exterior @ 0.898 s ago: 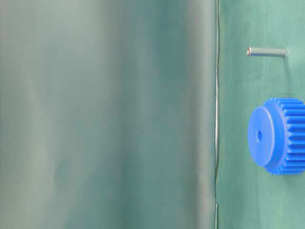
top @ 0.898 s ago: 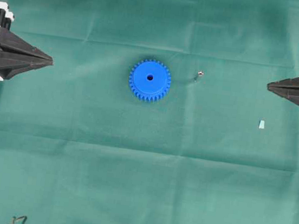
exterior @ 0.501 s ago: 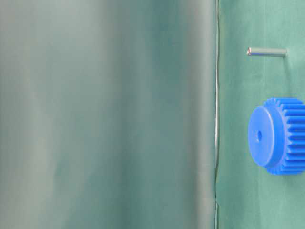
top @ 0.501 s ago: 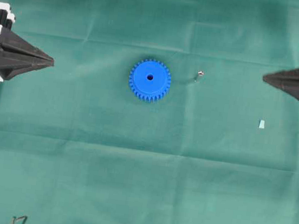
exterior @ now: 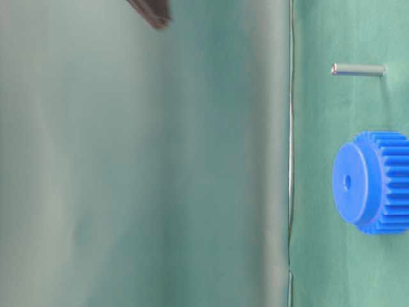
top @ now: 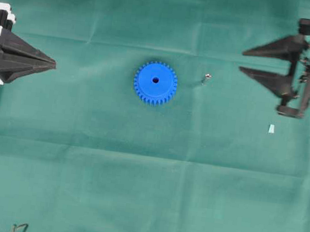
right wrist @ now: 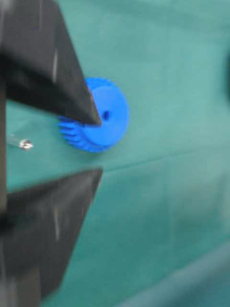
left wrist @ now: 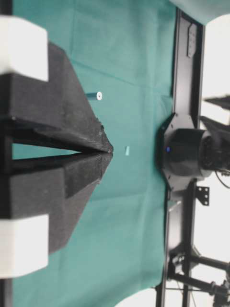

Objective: Insert the shaft into the center hole of the gear.
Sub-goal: 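Move the right gripper over the small metal shaft pin and lower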

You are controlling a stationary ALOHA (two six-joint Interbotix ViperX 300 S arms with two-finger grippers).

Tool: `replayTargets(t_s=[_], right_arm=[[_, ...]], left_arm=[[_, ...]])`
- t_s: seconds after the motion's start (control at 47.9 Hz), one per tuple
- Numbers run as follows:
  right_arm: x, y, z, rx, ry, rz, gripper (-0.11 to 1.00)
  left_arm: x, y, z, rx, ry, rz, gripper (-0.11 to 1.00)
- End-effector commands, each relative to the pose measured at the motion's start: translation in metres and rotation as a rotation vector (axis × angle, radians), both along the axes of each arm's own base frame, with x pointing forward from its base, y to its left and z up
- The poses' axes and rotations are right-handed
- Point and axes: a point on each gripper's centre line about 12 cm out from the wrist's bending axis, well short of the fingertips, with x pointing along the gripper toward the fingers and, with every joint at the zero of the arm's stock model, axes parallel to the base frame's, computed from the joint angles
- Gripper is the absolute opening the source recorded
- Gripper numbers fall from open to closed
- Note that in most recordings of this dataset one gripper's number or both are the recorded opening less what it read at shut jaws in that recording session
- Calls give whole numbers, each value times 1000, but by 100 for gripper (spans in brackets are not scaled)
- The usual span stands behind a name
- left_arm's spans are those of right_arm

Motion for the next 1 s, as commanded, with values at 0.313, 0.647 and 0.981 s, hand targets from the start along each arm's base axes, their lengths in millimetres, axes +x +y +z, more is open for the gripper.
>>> replayTargets(t_s=[0.313, 0.647, 0.981], right_arm=[[49, -27, -66, 43, 162, -58, 87], [55, -33, -106, 89, 238, -93, 87], [58, -35, -119, 100, 256, -104, 86]], left_arm=[[2, 0, 10, 4, -25, -1, 0], [2, 0, 9, 3, -18, 0, 0], [3, 0, 9, 5, -17, -1, 0]])
